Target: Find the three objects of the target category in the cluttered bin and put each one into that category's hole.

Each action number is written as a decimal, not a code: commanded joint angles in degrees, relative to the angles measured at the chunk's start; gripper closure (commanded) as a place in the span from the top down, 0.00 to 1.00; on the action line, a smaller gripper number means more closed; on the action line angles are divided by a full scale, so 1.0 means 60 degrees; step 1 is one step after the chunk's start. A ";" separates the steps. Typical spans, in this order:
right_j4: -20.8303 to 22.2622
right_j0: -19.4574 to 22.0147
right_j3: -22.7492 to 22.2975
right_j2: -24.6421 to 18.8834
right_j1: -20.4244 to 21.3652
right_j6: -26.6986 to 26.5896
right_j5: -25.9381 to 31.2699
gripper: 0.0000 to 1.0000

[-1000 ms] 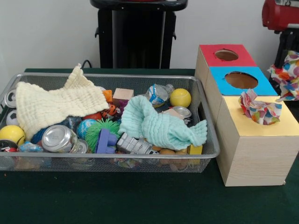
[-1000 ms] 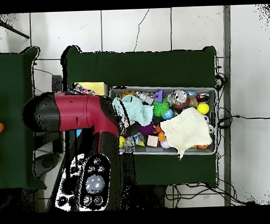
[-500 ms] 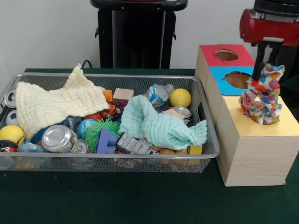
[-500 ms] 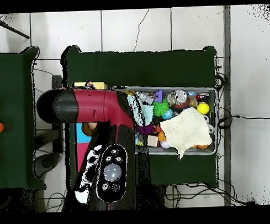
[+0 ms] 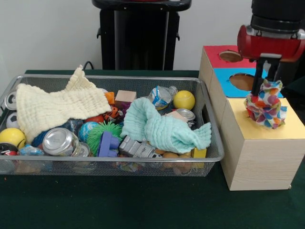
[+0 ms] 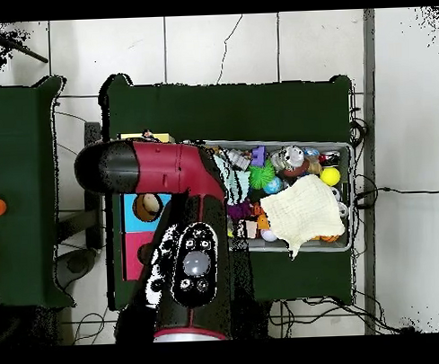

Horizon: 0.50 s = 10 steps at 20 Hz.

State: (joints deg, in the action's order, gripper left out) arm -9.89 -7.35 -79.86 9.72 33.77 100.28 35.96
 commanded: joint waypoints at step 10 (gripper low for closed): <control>-0.0320 0.0110 -0.0873 -0.1426 -0.1080 0.1667 -0.0959 0.00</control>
State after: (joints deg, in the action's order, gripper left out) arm -9.99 -7.15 -80.12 6.41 29.76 100.28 29.88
